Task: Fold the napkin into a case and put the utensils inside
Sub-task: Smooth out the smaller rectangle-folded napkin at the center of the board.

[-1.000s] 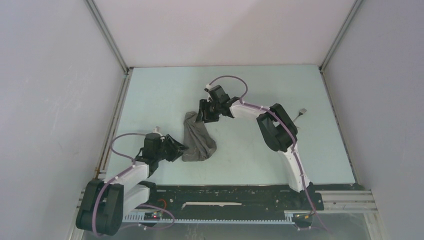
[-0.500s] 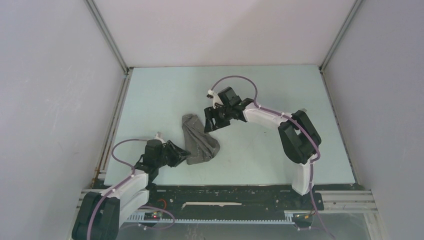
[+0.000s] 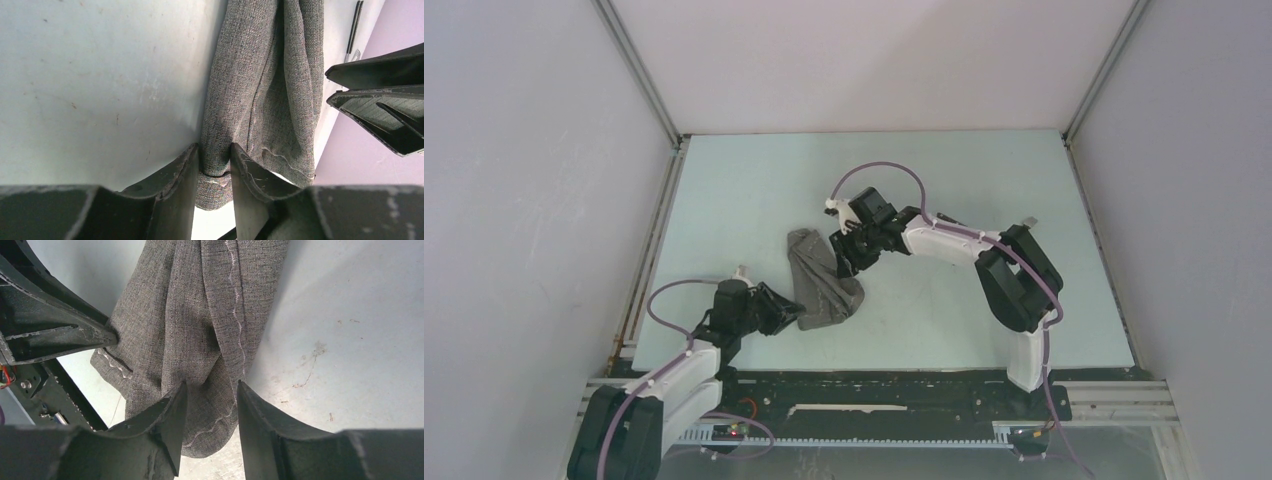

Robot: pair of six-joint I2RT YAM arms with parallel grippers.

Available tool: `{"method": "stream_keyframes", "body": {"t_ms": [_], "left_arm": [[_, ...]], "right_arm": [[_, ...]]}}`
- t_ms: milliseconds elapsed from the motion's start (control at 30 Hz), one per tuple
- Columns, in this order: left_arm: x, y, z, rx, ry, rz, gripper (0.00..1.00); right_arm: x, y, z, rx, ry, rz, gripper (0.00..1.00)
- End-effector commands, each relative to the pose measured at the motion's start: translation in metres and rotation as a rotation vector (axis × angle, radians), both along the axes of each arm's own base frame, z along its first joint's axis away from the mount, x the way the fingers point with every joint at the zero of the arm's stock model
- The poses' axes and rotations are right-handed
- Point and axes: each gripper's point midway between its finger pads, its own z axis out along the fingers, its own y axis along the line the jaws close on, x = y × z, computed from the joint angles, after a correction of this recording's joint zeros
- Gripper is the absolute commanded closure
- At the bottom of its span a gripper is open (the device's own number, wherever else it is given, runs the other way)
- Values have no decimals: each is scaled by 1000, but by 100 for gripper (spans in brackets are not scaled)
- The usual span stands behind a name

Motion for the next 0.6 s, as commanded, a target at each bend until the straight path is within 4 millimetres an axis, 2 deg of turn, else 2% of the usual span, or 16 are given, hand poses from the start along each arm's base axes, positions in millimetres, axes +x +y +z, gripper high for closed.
{"method": "stream_keyframes", "body": {"t_ms": [0, 267, 467, 567], "left_arm": [[-18, 2, -17, 24, 76, -8, 62], [-19, 2, -18, 23, 80, -11, 63], [-19, 1, -17, 17, 75, -9, 64], [-18, 1, -17, 17, 76, -8, 64]], "right_arm": [[4, 4, -5, -26, -60, 31, 52], [9, 1, -18, -92, -92, 16, 50], [4, 4, -25, -114, -92, 24, 71], [5, 9, -21, -107, -98, 8, 82]]}}
